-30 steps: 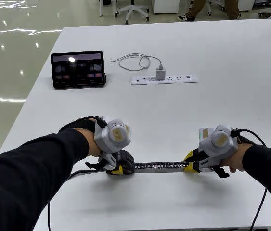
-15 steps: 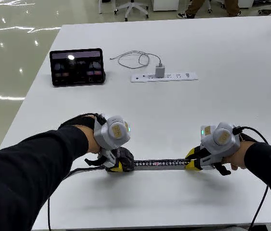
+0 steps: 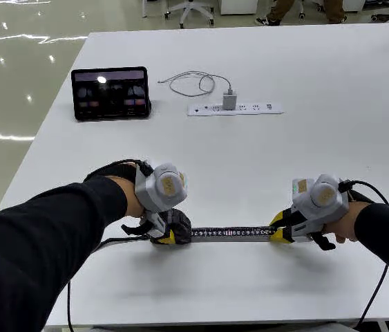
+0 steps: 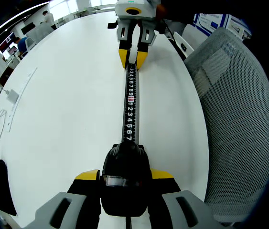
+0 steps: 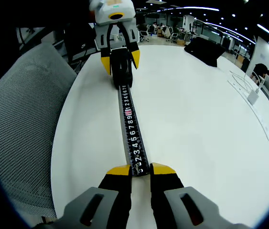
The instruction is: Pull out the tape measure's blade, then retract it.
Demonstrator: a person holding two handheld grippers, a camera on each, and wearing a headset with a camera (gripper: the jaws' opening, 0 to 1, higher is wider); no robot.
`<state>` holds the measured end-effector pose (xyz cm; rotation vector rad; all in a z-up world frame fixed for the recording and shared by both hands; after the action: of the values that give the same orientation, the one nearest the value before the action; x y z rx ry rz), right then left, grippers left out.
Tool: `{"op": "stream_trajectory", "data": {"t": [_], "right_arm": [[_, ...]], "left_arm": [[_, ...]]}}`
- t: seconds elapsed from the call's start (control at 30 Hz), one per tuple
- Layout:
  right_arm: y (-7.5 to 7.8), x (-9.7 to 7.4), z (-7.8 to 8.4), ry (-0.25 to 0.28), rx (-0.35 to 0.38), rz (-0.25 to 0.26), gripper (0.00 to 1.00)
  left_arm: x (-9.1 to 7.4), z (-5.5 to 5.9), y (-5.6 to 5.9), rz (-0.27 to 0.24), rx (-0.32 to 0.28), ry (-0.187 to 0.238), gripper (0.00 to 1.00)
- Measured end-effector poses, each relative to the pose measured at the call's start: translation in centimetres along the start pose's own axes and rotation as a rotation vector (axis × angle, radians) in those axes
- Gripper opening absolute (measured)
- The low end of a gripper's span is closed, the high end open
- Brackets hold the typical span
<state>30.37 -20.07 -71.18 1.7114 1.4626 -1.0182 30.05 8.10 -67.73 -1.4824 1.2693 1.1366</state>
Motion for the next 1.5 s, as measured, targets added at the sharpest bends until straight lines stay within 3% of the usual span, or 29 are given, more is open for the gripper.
{"op": "stream_trajectory", "data": {"t": [1.5], "right_arm": [[0.2,-2.0,2.6,-0.026,0.029,0.021,0.09]], "left_arm": [[0.0,0.0,0.1,0.002,-0.001,0.008,0.34]]}}
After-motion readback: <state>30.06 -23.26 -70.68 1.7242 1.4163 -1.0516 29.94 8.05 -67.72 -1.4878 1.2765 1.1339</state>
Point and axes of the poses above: the centre of the closed fingertips' face, and the gripper's own axes: x roughly forward along the fingers, y roughly to its right, z roughly out of its underside, the point moved 10 cm from there along -x, roughly backward along the fingers, and after that the axes turned 8 degrees about -y, right-handed, at the moved point
